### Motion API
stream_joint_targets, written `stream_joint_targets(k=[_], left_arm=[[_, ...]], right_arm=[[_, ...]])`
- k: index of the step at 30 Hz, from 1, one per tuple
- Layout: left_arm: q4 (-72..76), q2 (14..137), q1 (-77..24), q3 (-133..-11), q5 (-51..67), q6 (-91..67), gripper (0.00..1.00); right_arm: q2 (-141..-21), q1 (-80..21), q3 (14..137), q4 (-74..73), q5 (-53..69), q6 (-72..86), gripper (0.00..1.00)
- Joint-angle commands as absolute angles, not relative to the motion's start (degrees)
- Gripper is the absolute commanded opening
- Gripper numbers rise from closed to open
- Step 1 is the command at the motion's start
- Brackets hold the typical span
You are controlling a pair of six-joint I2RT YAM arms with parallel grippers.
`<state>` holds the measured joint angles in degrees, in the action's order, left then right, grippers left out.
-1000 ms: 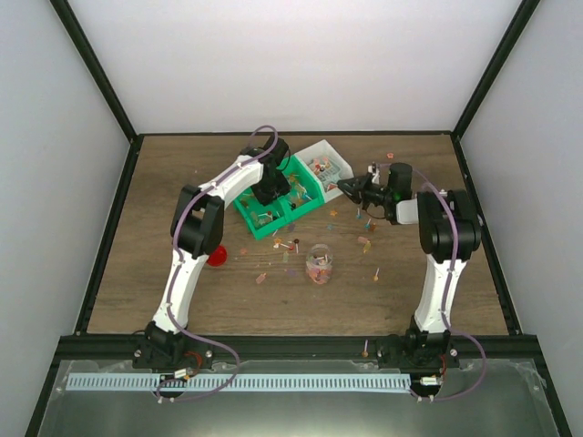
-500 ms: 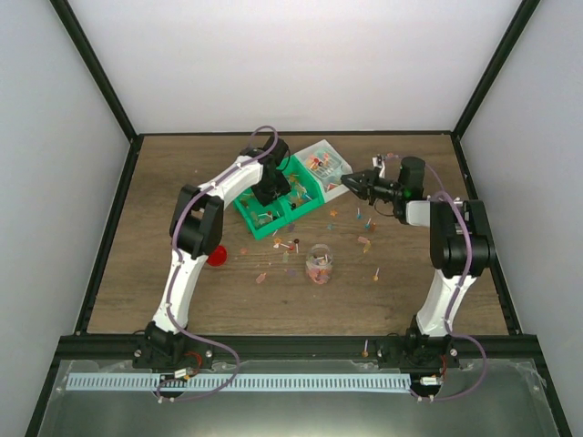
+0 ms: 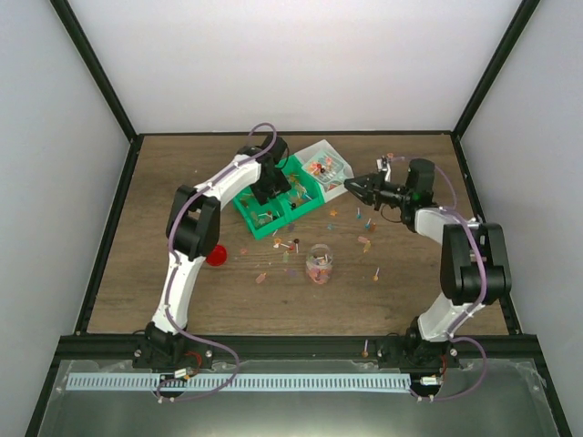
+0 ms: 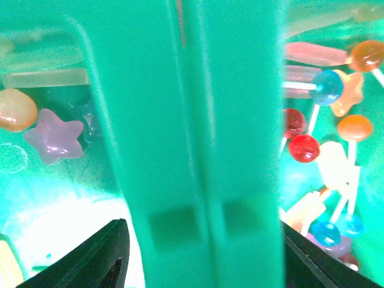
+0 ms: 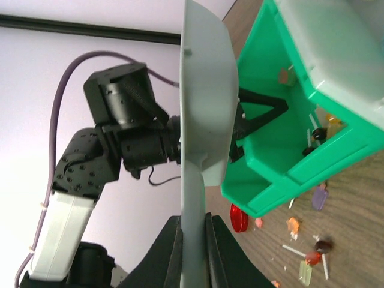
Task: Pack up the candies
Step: Scoop the fake candies from the storage box, then place the fake candies in the packing bottle.
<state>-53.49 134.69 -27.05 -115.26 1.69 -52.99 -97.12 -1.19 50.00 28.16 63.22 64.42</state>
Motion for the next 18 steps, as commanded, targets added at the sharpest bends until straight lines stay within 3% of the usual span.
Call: stream_joint_targets(k=[1,18], left_arm=[[-53.45,130.85,-27.31,-115.01,1.13,-50.93,0.62],[-50.93,124.19,-26.42,-107.79,3.73,-45.31,0.65]], right_arm=[[-89.13,-0.70,48.34,21.69,65.73,61.14,0.01],[-52.28,-0.57,33.57,-10.15,65.10,52.53,0.01]])
